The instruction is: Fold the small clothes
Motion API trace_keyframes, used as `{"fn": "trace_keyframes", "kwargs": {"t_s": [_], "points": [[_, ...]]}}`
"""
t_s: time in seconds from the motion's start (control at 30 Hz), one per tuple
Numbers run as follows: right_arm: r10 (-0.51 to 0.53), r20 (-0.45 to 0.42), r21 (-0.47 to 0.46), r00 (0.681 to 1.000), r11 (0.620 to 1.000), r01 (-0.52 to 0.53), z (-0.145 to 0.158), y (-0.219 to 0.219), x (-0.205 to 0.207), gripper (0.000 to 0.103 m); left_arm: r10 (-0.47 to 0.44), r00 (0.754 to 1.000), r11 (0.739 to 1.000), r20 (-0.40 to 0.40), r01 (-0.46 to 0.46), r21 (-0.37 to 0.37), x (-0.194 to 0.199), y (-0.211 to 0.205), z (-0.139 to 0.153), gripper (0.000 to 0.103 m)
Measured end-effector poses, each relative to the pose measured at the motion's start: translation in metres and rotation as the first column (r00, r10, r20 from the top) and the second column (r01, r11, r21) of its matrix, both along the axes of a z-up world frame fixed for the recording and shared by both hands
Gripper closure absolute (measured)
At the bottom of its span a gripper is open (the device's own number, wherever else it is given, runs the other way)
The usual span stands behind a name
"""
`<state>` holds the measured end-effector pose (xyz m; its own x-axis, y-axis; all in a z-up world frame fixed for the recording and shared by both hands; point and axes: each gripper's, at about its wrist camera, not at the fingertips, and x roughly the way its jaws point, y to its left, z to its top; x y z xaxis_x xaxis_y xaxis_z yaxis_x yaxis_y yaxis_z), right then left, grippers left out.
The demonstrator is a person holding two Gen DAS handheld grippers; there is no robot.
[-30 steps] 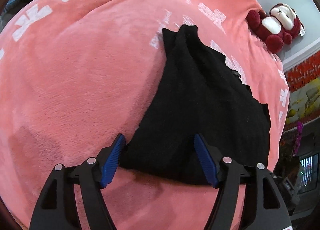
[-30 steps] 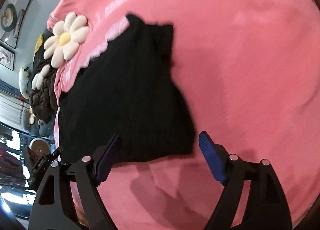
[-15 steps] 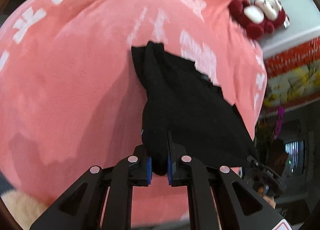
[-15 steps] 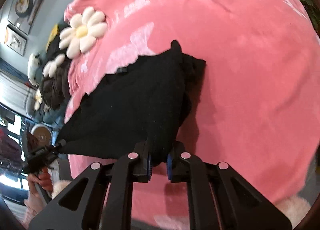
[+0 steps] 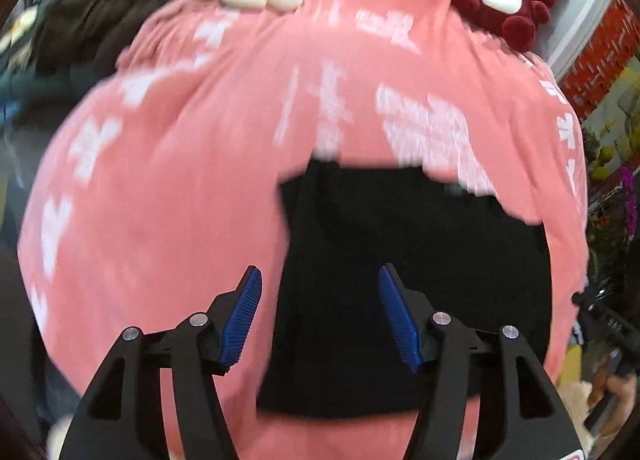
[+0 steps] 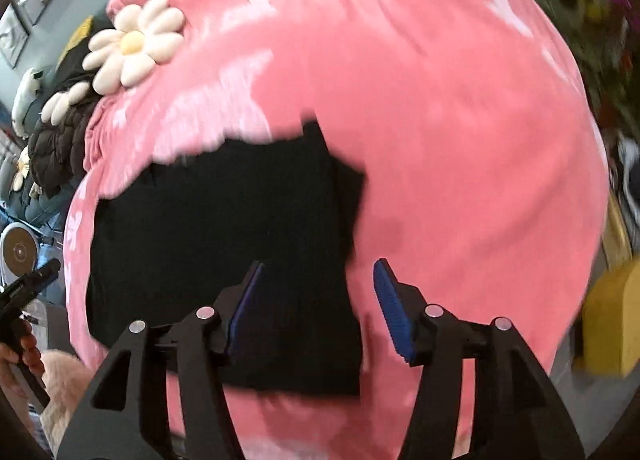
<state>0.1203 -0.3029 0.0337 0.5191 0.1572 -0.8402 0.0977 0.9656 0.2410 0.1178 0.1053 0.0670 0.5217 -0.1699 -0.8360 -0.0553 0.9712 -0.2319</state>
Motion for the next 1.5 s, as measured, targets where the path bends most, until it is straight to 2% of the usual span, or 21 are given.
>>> {"fn": "trace_keyframes", "kwargs": {"t_s": [0.17,0.23,0.27,0.3,0.37,0.4,0.5,0.6,0.7,0.8,0.87,1.0,1.13,1.17,1.2,1.23,1.3,1.33,1.4,1.43,1.5], "points": [[-0.002,-0.042,0.009,0.999,1.0,0.002,-0.035,0.005,0.07,0.049,0.016,0.998,1.0,-0.055,-0.017,-0.025,0.062,-0.012,-0.026,0.045],[0.021,-0.062,0.043,0.998,0.999,-0.019,-0.047,0.008,0.086,0.088,0.016,0.995,1.0,-0.096,-0.016,-0.001,0.074,-0.013,-0.045,0.048],[0.012,-0.048,0.062,0.999,0.998,-0.009,-0.044,0.004,0.085,0.101,0.01,0.994,1.0,-0.105,-0.009,0.017,0.078,-0.015,-0.051,0.051],[-0.003,-0.011,0.072,1.0,0.997,0.004,-0.035,0.002,0.082,0.101,0.006,0.994,0.999,-0.105,-0.002,0.037,0.082,-0.018,-0.053,0.058],[-0.031,0.047,0.021,0.998,0.999,0.03,-0.023,-0.002,0.077,0.101,0.005,0.995,0.994,-0.1,0.006,0.108,0.084,-0.017,-0.062,0.06],[-0.045,0.034,0.007,0.998,0.999,0.045,-0.029,-0.008,0.079,0.101,0.018,0.994,0.993,-0.106,-0.006,0.119,0.085,-0.015,-0.066,0.06],[-0.104,-0.074,0.02,0.992,0.994,0.106,-0.065,-0.028,0.089,0.1,0.098,0.985,0.995,-0.14,-0.092,0.044,0.097,0.004,-0.084,0.055],[-0.142,-0.026,0.032,0.989,0.989,0.143,-0.052,-0.027,0.075,0.095,0.152,0.981,0.988,-0.124,-0.156,-0.019,0.097,0.02,-0.075,0.054],[-0.126,0.083,0.059,0.989,0.991,0.121,-0.022,-0.01,0.046,0.095,0.147,0.987,0.989,-0.072,-0.149,-0.021,0.079,0.028,-0.054,0.054],[0.049,0.092,0.112,0.995,0.992,-0.059,-0.009,0.037,0.032,0.095,0.111,0.993,0.993,-0.028,-0.112,-0.022,0.049,0.025,-0.038,0.052],[0.217,0.047,0.153,0.975,0.963,-0.222,-0.012,0.086,0.031,0.095,0.075,0.997,0.997,-0.019,-0.076,-0.011,0.026,0.019,-0.036,0.05],[0.453,-0.023,0.128,0.891,0.885,-0.447,-0.032,0.19,0.047,0.095,-0.021,1.0,1.0,0.0,0.021,-0.003,-0.018,0.0,-0.04,0.044],[0.569,-0.09,0.096,0.817,0.822,-0.562,-0.055,0.248,0.071,0.095,-0.064,0.997,0.997,-0.039,0.062,-0.047,-0.04,-0.012,-0.061,0.044],[0.576,-0.101,0.047,0.811,0.817,-0.575,-0.058,0.254,0.079,0.102,-0.068,0.996,0.997,-0.057,0.065,-0.05,-0.043,-0.014,-0.069,0.044],[0.556,-0.092,0.018,0.826,0.831,-0.556,-0.06,0.25,0.095,0.103,-0.071,0.995,0.996,-0.074,0.067,-0.052,-0.046,-0.016,-0.077,0.044],[0.511,-0.086,0.047,0.855,0.859,-0.509,-0.059,0.24,0.109,0.103,-0.07,0.993,0.997,-0.092,0.067,-0.037,-0.047,-0.018,-0.083,0.044],[0.377,-0.082,0.017,0.923,0.926,-0.377,-0.047,0.22,0.129,0.102,-0.075,0.989,0.996,-0.124,0.081,0.041,-0.047,-0.02,-0.097,0.044],[0.335,-0.052,0.017,0.941,0.942,-0.335,-0.034,0.212,0.134,0.097,-0.076,0.988,0.995,-0.132,0.084,0.057,-0.046,-0.022,-0.1,0.042],[0.356,-0.028,0.105,0.934,0.93,-0.351,-0.021,0.211,0.133,0.097,-0.069,0.989,0.997,-0.134,0.073,0.032,-0.044,-0.019,-0.102,0.042],[0.4,-0.037,0.118,0.916,0.912,-0.394,-0.02,0.22,0.128,0.097,-0.065,0.989,0.997,-0.136,0.069,0.023,-0.044,-0.018,-0.102,0.041],[0.482,-0.08,0.059,0.873,0.876,-0.478,-0.033,0.244,0.124,0.097,-0.064,0.989,0.998,-0.134,0.066,0.01,-0.043,-0.016,-0.104,0.04]]}}
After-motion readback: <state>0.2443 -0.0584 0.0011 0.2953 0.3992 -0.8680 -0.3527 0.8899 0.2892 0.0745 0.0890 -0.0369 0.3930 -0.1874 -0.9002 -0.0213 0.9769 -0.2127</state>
